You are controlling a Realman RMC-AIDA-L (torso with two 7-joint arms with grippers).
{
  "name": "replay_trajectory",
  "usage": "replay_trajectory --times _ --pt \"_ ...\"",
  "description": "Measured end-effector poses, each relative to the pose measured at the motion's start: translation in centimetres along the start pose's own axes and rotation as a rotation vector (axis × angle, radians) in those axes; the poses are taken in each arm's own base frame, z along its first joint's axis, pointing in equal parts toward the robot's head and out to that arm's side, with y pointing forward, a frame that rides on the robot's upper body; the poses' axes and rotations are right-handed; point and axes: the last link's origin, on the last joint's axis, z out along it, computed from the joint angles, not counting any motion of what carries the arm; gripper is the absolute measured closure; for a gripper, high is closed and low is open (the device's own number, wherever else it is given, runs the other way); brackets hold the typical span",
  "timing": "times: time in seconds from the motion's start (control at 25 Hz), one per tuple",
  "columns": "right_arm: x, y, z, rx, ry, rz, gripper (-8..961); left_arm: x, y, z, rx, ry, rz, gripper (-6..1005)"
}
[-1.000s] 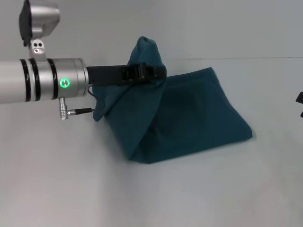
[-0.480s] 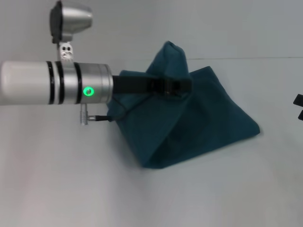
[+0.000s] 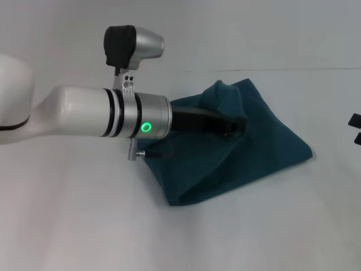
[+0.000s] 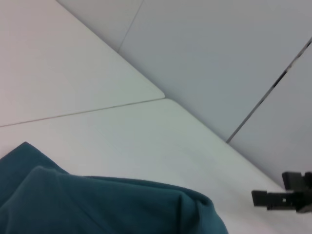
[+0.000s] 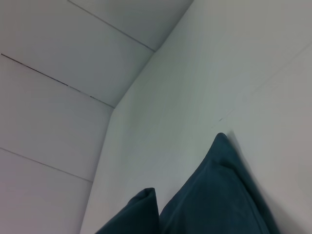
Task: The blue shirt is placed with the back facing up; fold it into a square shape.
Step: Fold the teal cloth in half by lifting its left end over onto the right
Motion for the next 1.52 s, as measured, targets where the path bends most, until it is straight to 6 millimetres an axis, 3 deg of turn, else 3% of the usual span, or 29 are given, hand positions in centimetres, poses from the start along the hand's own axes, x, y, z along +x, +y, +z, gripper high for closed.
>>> replay_trajectory --times 0.44,0.6,0.8,0.88,1.0,1.04,1.16,1.52 --pt "0.0 -0.2 0.1 0.016 0.003 -0.004 134 -1.3 1.6 1.6 -0.028 -0.097 0.18 959" --pt "0.0 -0.3 0.1 0.02 0.002 -0.002 134 -0.2 1.7 1.2 -0.03 -0.018 0.139 821" --pt "0.0 -0.4 0.0 0.024 0.0 0.003 134 1.1 0.0 -2.8 -0.044 0.224 -0.068 636" --pt "0.0 -0.3 0.0 0.022 0.001 0.002 134 0.8 -1.6 -5.1 -0.036 0.295 -0.235 561" --pt "-0.1 -0.2 0.1 0.019 0.002 -0.002 134 -0.4 -3.6 -7.5 -0.019 0.3 -0.474 369" --pt "-0.2 -0.2 0.1 0.018 0.003 -0.004 134 -1.4 -4.5 -8.7 -0.005 0.271 -0.599 369" --pt "-0.2 -0.1 0.2 0.016 0.002 -0.006 134 -2.9 -5.4 -9.9 0.02 0.224 -0.727 368" --pt "-0.2 -0.1 0.1 0.017 0.003 -0.008 134 -6.3 -7.8 -11.1 0.141 0.241 -0.911 368"
